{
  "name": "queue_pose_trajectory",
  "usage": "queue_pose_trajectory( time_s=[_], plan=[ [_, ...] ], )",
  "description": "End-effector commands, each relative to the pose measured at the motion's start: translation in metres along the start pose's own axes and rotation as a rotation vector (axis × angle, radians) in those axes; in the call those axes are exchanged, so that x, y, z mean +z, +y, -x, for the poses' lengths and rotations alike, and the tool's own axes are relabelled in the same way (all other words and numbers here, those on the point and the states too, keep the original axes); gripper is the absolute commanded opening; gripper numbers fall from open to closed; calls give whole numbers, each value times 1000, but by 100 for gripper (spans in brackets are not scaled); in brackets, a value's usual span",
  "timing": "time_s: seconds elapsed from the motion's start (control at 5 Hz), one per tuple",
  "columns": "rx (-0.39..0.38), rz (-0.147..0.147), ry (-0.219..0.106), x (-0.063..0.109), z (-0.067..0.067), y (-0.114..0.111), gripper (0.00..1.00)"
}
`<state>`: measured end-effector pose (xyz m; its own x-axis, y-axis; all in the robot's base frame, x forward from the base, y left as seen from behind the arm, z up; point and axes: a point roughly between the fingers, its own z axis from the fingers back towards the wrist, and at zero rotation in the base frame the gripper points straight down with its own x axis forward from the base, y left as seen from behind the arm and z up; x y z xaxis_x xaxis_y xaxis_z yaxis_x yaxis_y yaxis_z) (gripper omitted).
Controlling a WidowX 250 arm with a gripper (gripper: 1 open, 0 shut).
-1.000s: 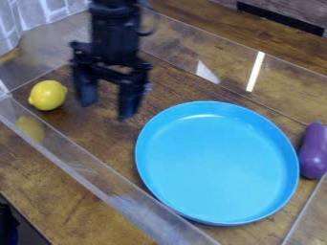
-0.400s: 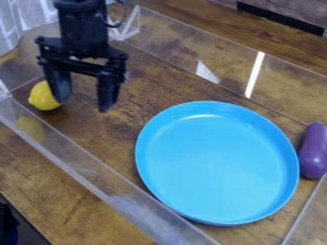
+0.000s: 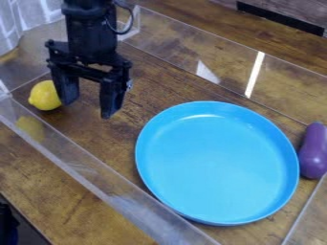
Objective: Put the lemon on the blue tray
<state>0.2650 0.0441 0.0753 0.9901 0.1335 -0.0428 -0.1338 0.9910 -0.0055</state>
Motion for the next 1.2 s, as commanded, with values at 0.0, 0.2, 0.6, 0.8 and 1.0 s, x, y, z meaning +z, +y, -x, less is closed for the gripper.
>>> queue_pose_trajectory(
  time_s=[0.0, 0.2, 0.6, 0.8, 1.0],
  plan=[
    [-46, -12, -29, 6, -3, 12, 100],
    [-94, -16, -25, 3, -3, 19, 100],
    [-120, -17, -19, -3, 2, 20, 100],
    [-108, -18, -24, -4, 4, 12, 100],
    [-65, -29, -36, -4, 4, 24, 100]
  ],
)
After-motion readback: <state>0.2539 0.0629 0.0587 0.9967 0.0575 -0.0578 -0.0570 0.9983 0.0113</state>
